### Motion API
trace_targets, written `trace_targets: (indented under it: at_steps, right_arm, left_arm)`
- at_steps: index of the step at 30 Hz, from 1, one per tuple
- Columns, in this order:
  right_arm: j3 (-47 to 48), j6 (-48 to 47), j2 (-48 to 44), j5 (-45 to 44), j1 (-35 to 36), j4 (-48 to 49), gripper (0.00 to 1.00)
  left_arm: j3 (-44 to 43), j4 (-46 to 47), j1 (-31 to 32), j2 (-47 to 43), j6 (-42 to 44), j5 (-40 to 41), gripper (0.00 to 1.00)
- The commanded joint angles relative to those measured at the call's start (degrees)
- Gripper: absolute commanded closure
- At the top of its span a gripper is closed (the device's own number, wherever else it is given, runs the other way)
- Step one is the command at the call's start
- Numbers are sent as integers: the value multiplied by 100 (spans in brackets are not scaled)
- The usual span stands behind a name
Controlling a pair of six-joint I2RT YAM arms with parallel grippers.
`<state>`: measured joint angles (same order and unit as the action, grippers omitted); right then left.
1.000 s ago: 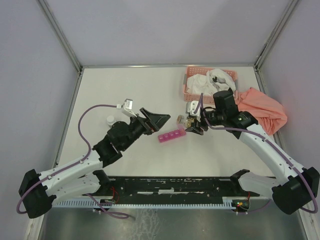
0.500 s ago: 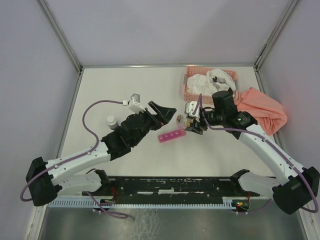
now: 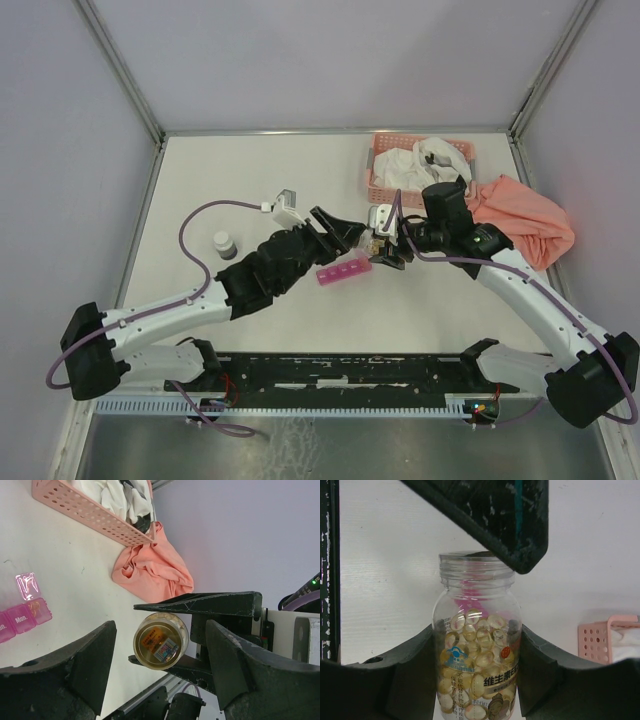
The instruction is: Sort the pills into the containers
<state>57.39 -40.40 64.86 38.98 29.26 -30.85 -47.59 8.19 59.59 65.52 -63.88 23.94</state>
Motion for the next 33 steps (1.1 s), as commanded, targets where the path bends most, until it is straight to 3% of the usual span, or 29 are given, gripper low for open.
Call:
trace_targets:
  at_steps: [1, 15, 23, 33]
  right_arm:
    - [79, -49, -8, -63, 48, 176, 91]
    - [106, 6, 2, -101, 66, 168, 91]
    - [139, 73, 16, -97, 66, 159, 91]
    - [359, 517, 150, 236, 67, 51, 91]
  left_arm:
    - [-282, 69, 114, 71, -278, 247, 22]
    - [-337, 8, 213, 169, -186, 349, 37]
    - [-355, 61, 212, 237, -61, 158, 57]
    - [-272, 269, 213, 346, 350, -186, 67]
